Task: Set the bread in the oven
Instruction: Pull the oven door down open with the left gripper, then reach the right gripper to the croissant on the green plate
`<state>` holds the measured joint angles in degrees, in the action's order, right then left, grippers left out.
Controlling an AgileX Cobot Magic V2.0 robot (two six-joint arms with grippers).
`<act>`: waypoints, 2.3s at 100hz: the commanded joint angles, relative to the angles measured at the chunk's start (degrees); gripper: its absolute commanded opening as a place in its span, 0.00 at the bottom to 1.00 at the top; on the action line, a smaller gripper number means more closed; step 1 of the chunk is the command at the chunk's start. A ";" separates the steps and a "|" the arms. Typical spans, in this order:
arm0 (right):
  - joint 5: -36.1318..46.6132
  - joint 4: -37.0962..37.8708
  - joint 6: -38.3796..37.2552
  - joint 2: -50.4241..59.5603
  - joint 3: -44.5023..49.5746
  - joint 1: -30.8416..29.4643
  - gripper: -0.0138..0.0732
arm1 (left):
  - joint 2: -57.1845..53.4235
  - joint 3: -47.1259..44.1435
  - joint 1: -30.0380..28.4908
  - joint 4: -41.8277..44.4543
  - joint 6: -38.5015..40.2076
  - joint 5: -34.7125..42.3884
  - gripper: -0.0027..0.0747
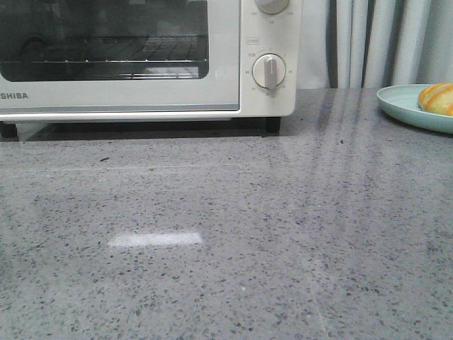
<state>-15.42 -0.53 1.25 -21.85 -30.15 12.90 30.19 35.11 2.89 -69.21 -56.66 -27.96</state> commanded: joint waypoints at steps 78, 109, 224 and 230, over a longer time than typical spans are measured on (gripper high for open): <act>-6.96 -1.58 0.32 -4.29 -2.35 0.14 0.08 | 38.56 23.93 9.48 6.80 -5.73 4.41 0.01; -6.13 -1.58 0.32 -4.29 -2.35 0.14 0.08 | 39.75 23.83 9.48 10.12 -5.50 2.55 0.01; -10.89 -1.04 -0.81 -16.92 -15.23 -2.19 0.09 | 11.24 -8.86 11.59 11.66 -5.06 -9.03 0.01; -14.06 -0.37 -0.81 -21.54 -21.39 -4.93 0.14 | 7.86 -8.86 11.59 11.51 -5.06 -10.28 0.01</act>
<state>-29.21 -2.39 0.78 -37.80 -42.76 10.91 41.89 24.85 14.22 -54.57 -62.24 -37.03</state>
